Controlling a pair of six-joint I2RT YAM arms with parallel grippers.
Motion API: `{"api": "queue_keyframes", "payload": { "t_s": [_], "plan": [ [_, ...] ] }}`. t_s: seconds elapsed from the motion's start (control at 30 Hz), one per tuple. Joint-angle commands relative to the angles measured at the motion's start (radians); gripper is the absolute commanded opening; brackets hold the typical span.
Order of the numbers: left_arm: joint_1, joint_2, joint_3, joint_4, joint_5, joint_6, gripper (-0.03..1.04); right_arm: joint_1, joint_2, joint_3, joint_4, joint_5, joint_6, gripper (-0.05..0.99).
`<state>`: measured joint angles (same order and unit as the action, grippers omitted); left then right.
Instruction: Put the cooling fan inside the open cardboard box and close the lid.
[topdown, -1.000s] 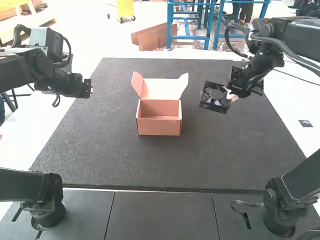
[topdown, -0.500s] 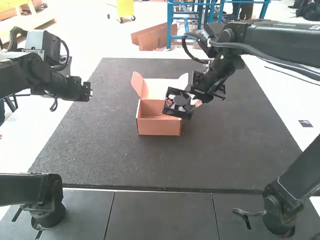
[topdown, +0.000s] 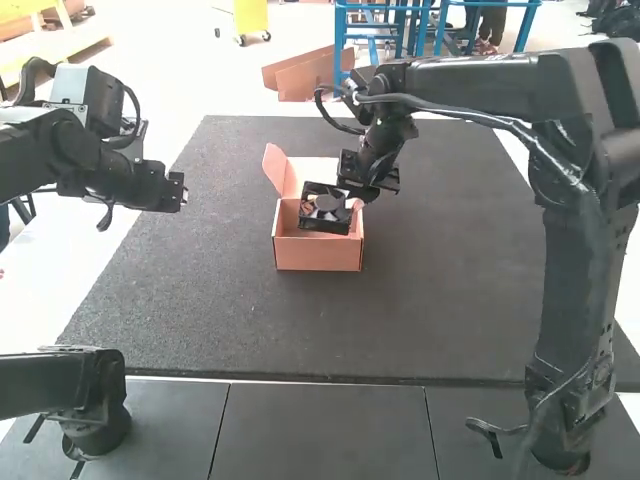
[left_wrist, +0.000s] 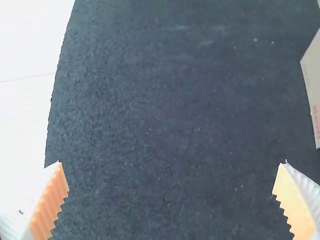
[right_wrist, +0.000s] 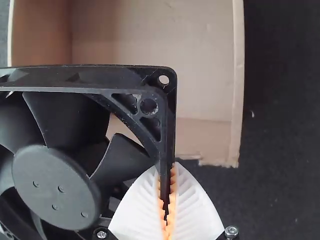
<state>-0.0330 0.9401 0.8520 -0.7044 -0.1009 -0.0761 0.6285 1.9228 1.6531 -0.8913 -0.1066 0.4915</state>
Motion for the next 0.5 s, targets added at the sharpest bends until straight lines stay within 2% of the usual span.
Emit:
{"api": "queue_keyframes", "payload": {
  "t_s": [0.0, 0.17, 0.47],
  "plan": [
    [-0.005, -0.026, 0.001, -0.003, 0.01, -0.005, 0.97, 0.01, 0.039, 0.08, 0.0, 0.05, -0.044, -0.01],
    [-0.005, -0.038, 0.001, -0.015, 0.01, -0.007, 0.97, 0.005, 0.11, 0.132, 0.006, 0.085, -0.08, -0.01],
    [-0.001, -0.05, -0.005, -0.023, 0.01, -0.011, 0.97, 0.019, 0.212, 0.205, 0.052, 0.087, -0.093, -0.01]
  ]
}}
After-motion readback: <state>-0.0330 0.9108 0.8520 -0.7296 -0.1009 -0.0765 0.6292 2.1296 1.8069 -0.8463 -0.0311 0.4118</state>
